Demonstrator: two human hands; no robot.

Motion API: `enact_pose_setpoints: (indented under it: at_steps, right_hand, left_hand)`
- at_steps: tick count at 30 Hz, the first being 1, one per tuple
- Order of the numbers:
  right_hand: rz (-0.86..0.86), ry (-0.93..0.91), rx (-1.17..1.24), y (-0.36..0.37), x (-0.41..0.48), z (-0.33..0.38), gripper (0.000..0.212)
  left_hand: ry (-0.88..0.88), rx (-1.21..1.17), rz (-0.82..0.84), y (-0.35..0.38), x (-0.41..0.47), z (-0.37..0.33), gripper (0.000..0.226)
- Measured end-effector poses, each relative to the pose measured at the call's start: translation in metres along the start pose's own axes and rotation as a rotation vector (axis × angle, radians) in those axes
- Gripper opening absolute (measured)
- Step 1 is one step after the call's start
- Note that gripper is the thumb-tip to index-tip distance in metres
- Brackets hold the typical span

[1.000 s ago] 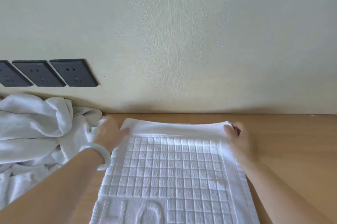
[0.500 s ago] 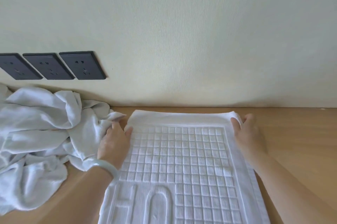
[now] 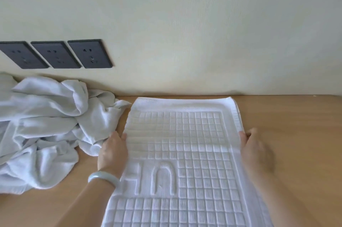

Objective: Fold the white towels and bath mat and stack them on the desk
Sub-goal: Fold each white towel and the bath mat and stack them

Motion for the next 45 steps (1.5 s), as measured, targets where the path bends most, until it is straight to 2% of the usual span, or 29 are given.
enact_pose_setpoints:
  at_steps: [3,7,10,11,12,14,16,18,20,23,27,29,32,34,39,42,45]
  right_hand:
    - [0.002,-0.056,-0.163,-0.003,-0.021,-0.002,0.037]
    - [0.012,-0.132,-0.225,-0.003,-0.042,-0.004,0.031]
    - [-0.117,-0.114,-0.214,-0.014,-0.042,0.003,0.017]
    - [-0.192,-0.101,-0.229,-0.023,-0.046,0.009,0.022]
    - [-0.24,-0.114,-0.22,-0.027,-0.055,0.021,0.035]
    - [-0.216,-0.311,-0.164,-0.016,-0.086,0.068,0.058]
    - [-0.139,-0.547,-0.133,0.007,-0.124,0.113,0.06]
    - [-0.042,-0.624,-0.172,0.032,-0.14,0.12,0.059]
    - [0.015,-0.549,-0.19,0.043,-0.131,0.094,0.064]
    - [0.012,-0.383,-0.253,0.037,-0.118,0.046,0.074]
    - [0.056,-0.049,-0.251,0.022,-0.124,-0.016,0.078]
    - [0.014,-0.122,-0.222,0.016,-0.153,0.009,0.069]
    - [0.025,-0.46,-0.141,0.033,-0.229,0.087,0.062]
    - [0.041,-0.572,-0.146,0.042,-0.258,0.103,0.058]
    - [0.06,-0.444,-0.246,0.031,-0.24,0.022,0.064]
    - [0.091,-0.3,-0.285,0.027,-0.236,-0.03,0.07]
    - [0.045,-0.18,-0.269,0.017,-0.25,-0.036,0.073]
  left_hand:
    - [-0.016,0.134,-0.006,-0.006,-0.023,0.011,0.04]
    - [0.082,0.211,0.039,-0.006,-0.044,0.013,0.026]
    - [0.109,0.239,-0.009,-0.007,-0.043,0.01,0.008]
    - [0.179,0.276,-0.048,-0.006,-0.049,-0.002,0.011]
    - [0.238,0.324,-0.07,0.001,-0.058,-0.011,0.028]
    - [0.412,0.305,0.0,0.033,-0.087,-0.032,0.056]
    - [0.507,0.25,0.089,0.059,-0.112,-0.041,0.06]
    - [0.472,0.228,0.138,0.068,-0.115,-0.027,0.058]
    - [0.45,0.266,0.109,0.058,-0.11,-0.012,0.059]
    - [0.372,0.245,0.095,0.036,-0.107,0.014,0.061]
    - [0.192,0.192,0.051,0.008,-0.117,0.051,0.068]
    - [0.295,0.233,0.044,0.01,-0.146,0.033,0.066]
    - [0.526,0.191,0.169,0.051,-0.21,0.0,0.059]
    - [0.522,0.181,0.195,0.058,-0.225,0.005,0.057]
    - [0.458,0.28,0.107,0.012,-0.207,0.058,0.06]
    - [0.385,0.262,0.094,-0.008,-0.204,0.086,0.062]
    - [0.321,0.239,0.074,-0.012,-0.219,0.085,0.064]
Point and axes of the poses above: each hand's wrist, its own x-axis towards the middle knuckle, its own y-axis out of the palm, z = x × y, the point moved 10 cm from there along x, towards the middle knuckle, and after that the axes turned 14 degrees about -x, right-handed, at the moved point
